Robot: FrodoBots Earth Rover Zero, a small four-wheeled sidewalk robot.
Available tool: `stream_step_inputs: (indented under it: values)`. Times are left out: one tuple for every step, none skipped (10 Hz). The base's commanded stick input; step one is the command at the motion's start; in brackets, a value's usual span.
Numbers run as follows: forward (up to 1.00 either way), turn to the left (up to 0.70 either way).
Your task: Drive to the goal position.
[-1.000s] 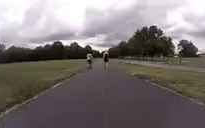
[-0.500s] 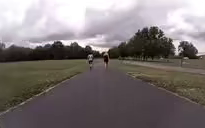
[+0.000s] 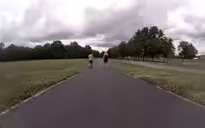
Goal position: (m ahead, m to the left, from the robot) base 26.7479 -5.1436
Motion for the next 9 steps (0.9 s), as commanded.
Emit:
stream_step_inputs:
  values:
    - [0.7, 0.0]
    - [0.7, 0.0]
    - [0.7, 0.0]
    - [0.7, 0.0]
    - [0.7, 0.0]
    - [0.7, 0.0]
    - [0.7, 0.0]
    - [0.7, 0.0]
    - [0.7, 0.0]
